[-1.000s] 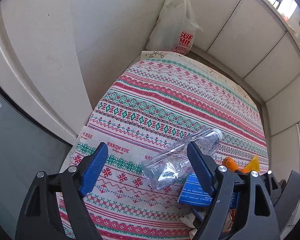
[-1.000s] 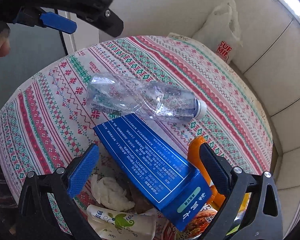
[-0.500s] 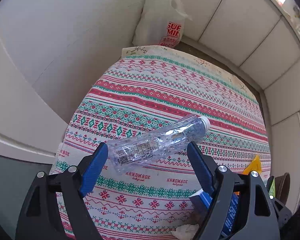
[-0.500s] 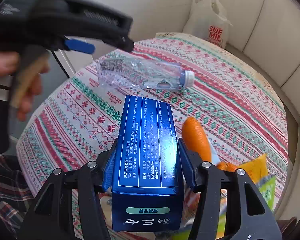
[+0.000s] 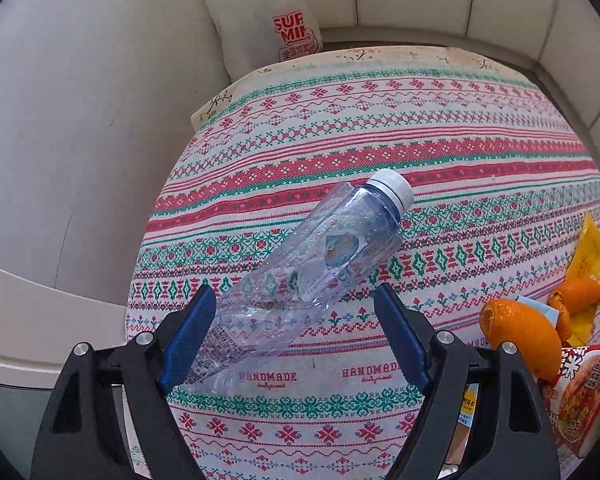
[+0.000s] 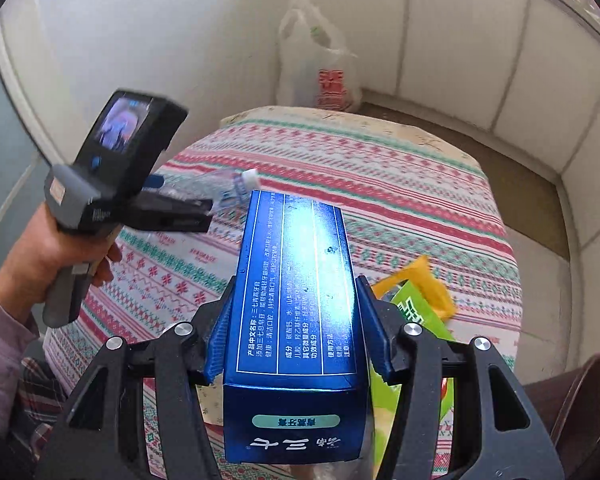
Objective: Collect trash
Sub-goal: 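Grasp the clear water bottle with the left tool while the right tool holds the carton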
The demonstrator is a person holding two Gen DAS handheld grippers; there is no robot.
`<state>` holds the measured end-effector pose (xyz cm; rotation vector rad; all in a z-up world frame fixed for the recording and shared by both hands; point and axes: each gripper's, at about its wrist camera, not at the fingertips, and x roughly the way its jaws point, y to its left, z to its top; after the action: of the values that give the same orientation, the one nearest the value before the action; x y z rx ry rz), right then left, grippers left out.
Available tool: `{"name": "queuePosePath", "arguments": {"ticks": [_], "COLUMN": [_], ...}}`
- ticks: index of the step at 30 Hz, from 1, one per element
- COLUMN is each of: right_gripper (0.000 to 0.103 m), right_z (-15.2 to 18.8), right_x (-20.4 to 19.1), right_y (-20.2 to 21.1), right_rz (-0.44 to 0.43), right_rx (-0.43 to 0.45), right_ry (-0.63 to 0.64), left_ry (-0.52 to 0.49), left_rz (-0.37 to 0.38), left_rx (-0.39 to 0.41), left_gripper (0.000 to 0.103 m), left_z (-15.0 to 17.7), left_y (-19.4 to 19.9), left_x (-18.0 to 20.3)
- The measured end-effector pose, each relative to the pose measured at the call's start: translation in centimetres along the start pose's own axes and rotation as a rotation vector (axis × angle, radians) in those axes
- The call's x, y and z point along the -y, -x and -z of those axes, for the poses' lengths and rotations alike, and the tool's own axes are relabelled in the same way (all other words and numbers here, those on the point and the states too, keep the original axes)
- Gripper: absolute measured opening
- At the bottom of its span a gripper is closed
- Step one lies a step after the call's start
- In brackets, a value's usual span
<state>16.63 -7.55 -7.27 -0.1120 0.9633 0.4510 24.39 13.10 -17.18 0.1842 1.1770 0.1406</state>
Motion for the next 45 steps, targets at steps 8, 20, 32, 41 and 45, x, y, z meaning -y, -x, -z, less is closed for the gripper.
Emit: {"name": "queuePosePath", "arguments": {"ticks": [8, 20, 32, 41, 45], "right_gripper": [0.053, 0.053, 0.053, 0.053, 0.053], "right_z": [-0.3, -0.6, -0.6, -0.4, -0.5], "right_x": [1.8, 2.2, 2.3, 3.6, 4.2], "right_y": [1.3, 1.6, 1.5, 1.5, 1.4], "right_rz": [-0.037, -0.015, -0.021, -0.01, -0.019], "right_rx": [0.046, 0.067, 0.074, 0.074, 0.075], "right_ry": [-0.095, -0.118, -0.132, -0.152, -0.177], "left_ry": [-0.14, -0.016, -0.017, 0.042, 0.076], "left_rz": [-0.071, 0.009, 0.253, 0.197, 0.196], "left_rx": [-0.029, -0.01, -0.129, -0.148, -0.174], "left_gripper": [0.075, 0.06, 0.056, 0.065, 0.068], "left_z": [0.7, -0.2, 1.3, -0.4, -0.6], "left_y": [0.1, -1.1, -0.3, -2.4, -3.1], "left_x": [2.0, -0.5, -0.4, 1.0, 0.3]}}
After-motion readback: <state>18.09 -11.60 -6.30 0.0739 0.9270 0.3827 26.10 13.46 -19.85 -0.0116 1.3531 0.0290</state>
